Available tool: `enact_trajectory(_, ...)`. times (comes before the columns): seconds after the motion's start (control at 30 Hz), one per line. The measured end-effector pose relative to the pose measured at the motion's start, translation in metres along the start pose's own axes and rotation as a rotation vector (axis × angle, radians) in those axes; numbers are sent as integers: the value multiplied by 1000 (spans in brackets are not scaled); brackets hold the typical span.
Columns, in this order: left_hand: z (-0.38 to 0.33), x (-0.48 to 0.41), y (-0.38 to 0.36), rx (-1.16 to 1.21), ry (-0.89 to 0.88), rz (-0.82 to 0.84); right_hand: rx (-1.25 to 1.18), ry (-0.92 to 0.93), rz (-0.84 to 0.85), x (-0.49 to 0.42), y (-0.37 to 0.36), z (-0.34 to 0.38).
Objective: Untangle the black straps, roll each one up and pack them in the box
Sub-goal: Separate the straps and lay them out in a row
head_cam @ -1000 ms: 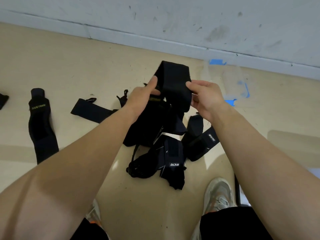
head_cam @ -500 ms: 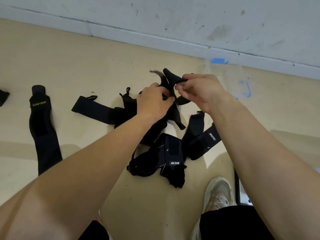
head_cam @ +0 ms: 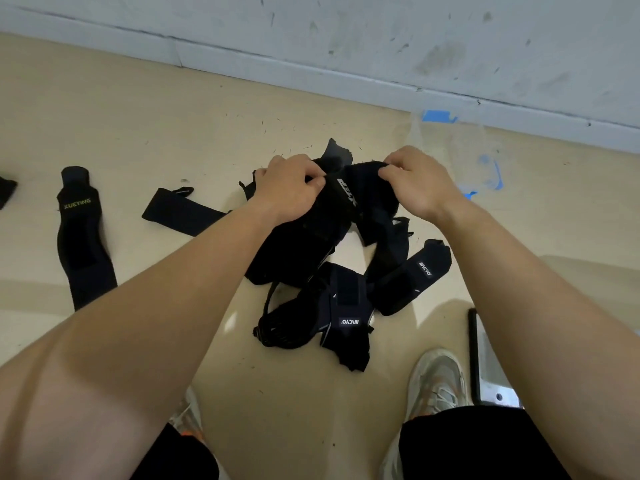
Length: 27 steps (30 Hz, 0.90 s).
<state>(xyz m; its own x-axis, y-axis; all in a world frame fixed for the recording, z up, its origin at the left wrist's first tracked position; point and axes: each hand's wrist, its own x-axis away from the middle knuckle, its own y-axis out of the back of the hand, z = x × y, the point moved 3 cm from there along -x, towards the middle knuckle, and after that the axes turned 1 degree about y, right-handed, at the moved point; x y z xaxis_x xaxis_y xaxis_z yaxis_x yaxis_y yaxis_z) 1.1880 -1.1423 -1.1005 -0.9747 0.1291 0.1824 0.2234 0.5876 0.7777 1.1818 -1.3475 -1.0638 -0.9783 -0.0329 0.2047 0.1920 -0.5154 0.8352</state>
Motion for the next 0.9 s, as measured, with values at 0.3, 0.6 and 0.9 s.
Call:
enact_trajectory(0.3,18,1,11,-46,200,-216,-303,-302,-171,6,-5,-56)
enact_trajectory(0.6,79,23,-32,-359,279,216,127,-595,254,49,-71,-163)
enact_trajectory(0.9,73,24,-71,-327,165,344,212,-277,250,31,-130,-99)
